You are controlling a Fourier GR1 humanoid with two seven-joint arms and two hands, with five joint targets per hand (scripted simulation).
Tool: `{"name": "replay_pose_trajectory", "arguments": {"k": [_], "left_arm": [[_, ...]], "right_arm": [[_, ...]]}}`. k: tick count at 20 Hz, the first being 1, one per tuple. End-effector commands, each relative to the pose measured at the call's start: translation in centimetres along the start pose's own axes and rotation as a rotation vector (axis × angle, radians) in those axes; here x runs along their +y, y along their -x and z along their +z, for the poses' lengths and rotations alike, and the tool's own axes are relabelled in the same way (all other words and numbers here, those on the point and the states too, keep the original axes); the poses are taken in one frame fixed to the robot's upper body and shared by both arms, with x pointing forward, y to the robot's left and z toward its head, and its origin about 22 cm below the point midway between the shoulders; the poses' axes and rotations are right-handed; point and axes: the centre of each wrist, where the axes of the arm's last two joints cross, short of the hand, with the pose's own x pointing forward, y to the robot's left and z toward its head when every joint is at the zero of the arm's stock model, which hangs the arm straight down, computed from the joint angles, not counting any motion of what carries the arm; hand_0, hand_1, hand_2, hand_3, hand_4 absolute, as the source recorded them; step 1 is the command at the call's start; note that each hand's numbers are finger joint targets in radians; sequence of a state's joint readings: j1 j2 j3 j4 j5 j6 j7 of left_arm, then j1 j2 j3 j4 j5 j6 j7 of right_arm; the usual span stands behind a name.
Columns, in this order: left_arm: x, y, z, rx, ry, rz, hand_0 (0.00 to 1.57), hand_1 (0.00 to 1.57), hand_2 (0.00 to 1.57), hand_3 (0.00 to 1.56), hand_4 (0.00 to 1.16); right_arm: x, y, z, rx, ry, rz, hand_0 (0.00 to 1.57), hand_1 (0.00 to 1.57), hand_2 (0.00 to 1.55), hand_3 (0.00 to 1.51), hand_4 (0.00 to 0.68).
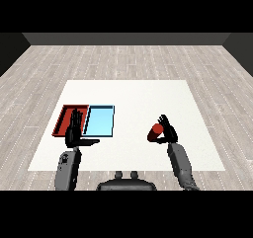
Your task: Pick the red can and put it in the red box
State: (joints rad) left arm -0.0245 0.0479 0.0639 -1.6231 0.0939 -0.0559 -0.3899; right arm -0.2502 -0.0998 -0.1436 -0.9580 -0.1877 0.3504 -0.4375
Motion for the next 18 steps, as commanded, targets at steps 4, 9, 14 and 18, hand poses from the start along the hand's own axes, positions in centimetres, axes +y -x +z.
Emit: {"name": "replay_pose_trajectory", "arguments": {"k": [4,9,14,18], "left_arm": [[-0.3,0.4,-1.3,-0.006,0.004,0.020,0.00,0.00,0.00,0.00,0.00],[-1.5,-0.6,0.5,-0.004,-0.019,0.004,0.00,0.00,0.00,0.00,0.00],[-1.1,0.6,0.3,0.002,0.006,0.012,0.00,0.00,0.00,0.00,0.00],[-0.7,0.2,-1.3,-0.007,0.002,0.007,0.00,0.00,0.00,0.00,0.00]], "right_arm": [[0.7,-0.7,-1.8,-0.006,-0.002,-0.008,0.00,0.00,0.00,0.00,0.000],[3.2,-0.4,-2.1,0.035,-0.030,-0.016,0.00,0.00,0.00,0.00,0.000],[4.4,2.8,-2.2,0.031,-0.029,-0.006,0.00,0.00,0.00,0.00,0.000],[2.2,2.3,-1.9,0.036,-0.016,0.023,0.00,0.00,0.00,0.00,0.000]]}}
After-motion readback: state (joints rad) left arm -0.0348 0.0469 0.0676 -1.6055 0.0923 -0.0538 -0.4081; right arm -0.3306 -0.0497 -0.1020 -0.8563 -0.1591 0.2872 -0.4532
